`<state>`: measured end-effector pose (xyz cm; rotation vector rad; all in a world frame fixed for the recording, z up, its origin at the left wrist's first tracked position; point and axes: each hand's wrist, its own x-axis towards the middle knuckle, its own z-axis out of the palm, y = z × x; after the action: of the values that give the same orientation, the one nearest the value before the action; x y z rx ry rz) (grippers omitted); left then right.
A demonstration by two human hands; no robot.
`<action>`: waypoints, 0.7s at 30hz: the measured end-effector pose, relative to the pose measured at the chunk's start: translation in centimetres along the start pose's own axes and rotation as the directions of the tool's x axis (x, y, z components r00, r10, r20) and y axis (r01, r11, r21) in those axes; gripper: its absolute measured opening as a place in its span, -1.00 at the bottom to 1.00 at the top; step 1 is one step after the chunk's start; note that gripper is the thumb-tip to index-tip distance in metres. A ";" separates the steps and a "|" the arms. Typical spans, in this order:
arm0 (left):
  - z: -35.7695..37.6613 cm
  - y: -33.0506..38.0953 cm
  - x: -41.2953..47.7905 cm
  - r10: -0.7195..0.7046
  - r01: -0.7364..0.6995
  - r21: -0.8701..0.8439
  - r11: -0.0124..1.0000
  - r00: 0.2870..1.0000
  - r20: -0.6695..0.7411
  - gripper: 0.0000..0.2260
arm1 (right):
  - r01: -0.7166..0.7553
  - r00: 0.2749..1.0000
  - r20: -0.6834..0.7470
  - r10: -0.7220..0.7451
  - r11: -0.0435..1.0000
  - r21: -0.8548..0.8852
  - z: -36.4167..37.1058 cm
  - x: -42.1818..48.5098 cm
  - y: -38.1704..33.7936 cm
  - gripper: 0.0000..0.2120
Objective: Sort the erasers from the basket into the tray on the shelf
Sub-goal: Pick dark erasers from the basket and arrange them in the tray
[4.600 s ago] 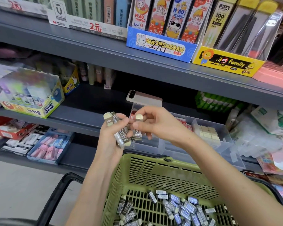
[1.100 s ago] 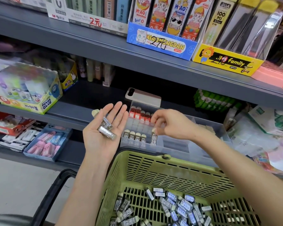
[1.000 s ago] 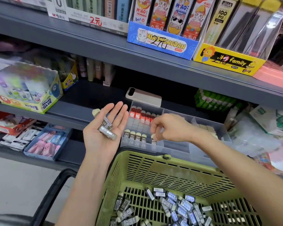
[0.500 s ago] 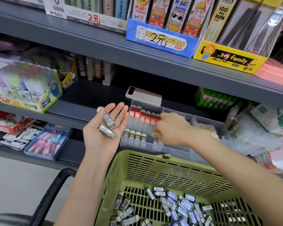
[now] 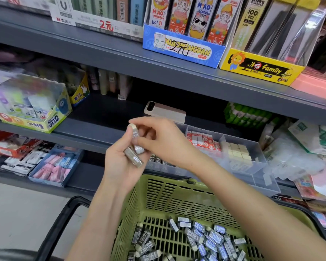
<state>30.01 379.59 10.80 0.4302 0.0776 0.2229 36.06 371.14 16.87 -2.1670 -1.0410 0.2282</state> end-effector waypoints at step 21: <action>-1.4 0.6 0.8 0.164 -0.144 0.086 0.986 0.933 -0.320 -0.81 | -0.322 0.938 0.037 0.345 0.905 -0.277 -2.4 -2.4 6.6 -0.87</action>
<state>30.54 380.85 9.70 0.4579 0.3783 0.4473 39.51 365.31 13.86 -2.6002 -0.7730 0.3588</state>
